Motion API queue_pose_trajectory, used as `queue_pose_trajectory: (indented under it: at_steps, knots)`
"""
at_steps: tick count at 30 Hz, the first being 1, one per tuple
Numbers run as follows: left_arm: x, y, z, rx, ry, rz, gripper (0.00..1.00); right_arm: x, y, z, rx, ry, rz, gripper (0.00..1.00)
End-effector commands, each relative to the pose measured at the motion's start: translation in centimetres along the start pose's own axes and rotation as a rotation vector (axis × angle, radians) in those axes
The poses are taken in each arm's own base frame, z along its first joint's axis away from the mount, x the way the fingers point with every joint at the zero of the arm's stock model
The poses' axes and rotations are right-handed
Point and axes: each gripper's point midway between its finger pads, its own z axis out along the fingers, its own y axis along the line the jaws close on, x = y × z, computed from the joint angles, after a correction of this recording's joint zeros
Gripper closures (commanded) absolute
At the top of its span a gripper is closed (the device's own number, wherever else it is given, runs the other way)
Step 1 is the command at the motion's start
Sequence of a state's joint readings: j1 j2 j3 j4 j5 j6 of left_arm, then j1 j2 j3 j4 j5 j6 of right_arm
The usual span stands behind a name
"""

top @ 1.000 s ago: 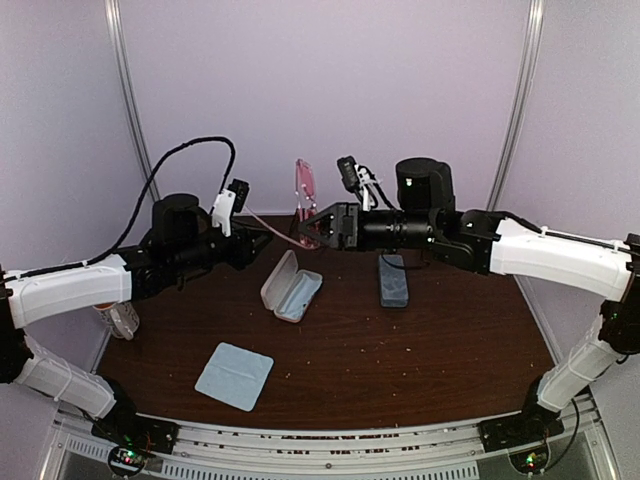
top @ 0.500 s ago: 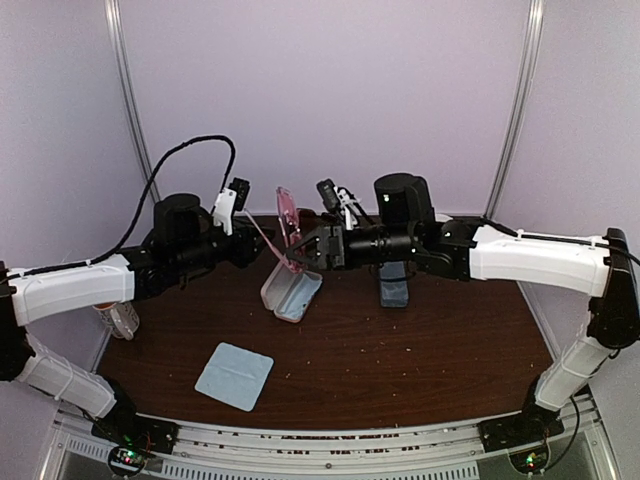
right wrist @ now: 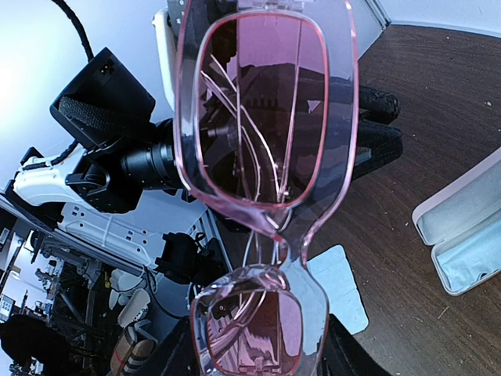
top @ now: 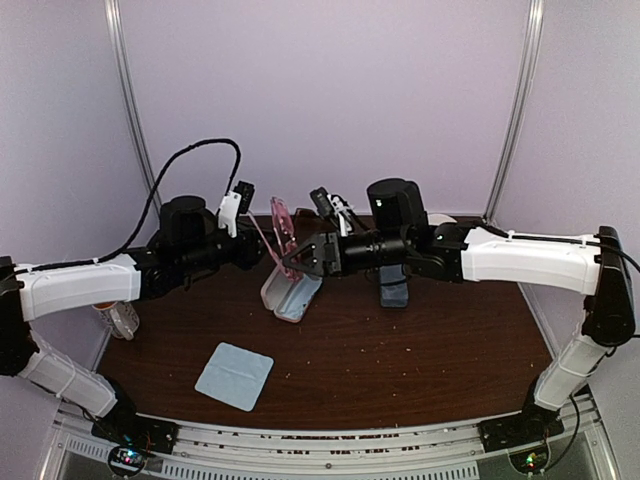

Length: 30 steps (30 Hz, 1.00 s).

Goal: Organize the sunglasses
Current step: Close the right temple of the sunglasses on the sunglasses.

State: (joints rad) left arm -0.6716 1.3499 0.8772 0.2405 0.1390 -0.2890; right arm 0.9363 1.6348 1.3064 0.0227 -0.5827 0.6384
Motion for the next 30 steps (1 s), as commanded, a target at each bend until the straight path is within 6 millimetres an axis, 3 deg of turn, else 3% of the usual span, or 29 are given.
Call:
queue_pose_trajectory:
  at_steps: [1, 12, 23, 30]
  knots:
    - [-2.2, -1.1, 0.4, 0.05, -0.074, -0.003, 0.68, -1.0, 1.4, 0.3, -0.053, -0.025, -0.01, 0.61]
    - [-2.7, -1.8, 1.3, 0.094, -0.089, -0.016, 0.68, -0.6, 0.9, 0.9, -0.053, -0.018, 0.002, 0.61]
    - [-2.5, -0.6, 0.8, 0.015, -0.069, 0.023, 0.68, -2.5, -0.4, -1.2, 0.003, -0.072, -0.022, 0.62]
    - [-2.6, -1.0, 0.5, 0.037, -0.079, 0.007, 0.67, -2.4, -0.8, -1.4, 0.01, -0.066, -0.021, 0.62]
